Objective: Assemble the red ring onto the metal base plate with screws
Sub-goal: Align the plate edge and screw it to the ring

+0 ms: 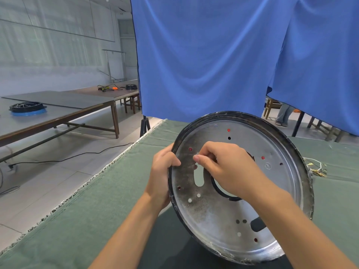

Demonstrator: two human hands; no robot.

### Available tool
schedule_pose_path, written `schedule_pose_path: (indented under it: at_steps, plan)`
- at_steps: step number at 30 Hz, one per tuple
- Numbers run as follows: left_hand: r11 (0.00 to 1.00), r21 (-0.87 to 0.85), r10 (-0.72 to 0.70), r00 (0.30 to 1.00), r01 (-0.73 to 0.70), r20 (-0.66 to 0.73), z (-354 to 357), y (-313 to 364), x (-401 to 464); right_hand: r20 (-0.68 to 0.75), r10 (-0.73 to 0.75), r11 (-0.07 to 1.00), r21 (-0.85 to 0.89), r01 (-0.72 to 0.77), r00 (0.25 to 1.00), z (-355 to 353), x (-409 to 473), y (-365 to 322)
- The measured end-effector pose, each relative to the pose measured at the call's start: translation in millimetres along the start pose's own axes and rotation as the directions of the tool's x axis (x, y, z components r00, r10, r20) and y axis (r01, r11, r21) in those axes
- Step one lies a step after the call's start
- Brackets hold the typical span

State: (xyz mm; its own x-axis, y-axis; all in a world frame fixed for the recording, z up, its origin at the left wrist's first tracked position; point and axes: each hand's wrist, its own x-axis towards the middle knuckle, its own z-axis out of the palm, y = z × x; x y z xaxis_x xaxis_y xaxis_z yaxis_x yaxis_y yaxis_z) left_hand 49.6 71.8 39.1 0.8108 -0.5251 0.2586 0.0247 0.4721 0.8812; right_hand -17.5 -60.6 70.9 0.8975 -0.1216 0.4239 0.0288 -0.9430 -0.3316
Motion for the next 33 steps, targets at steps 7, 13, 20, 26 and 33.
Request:
schedule_pose_path:
  at_steps: [7, 13, 20, 26, 33]
  plan:
    - [0.999, -0.038, -0.015, 1.0, 0.016, 0.021, 0, 1, 1, 0.018, 0.035, 0.998, 0.056, -0.036, 0.999, 0, 1, 2]
    - [0.998, 0.0, 0.069, 0.992, -0.069, 0.104, 0, 0, 3, 0.017, 0.058, 0.993, 0.106, -0.059, 0.998, -7, 3, 2]
    - [0.99, 0.059, 0.123, 0.989, -0.128, 0.078, 4, 0, 1, 0.054, 0.047, 0.981, -0.193, -0.036, 0.997, -14, 1, -7]
    - [0.981, 0.076, 0.172, 0.982, -0.178, 0.072, 8, 2, -1, 0.084, -0.03, 0.95, -0.306, 0.055, 0.996, -19, 2, -15]
    - [0.972, 0.103, 0.204, 0.976, -0.21, 0.073, 9, 6, -3, 0.101, -0.077, 0.963, -0.249, 0.101, 0.992, -26, 5, -20]
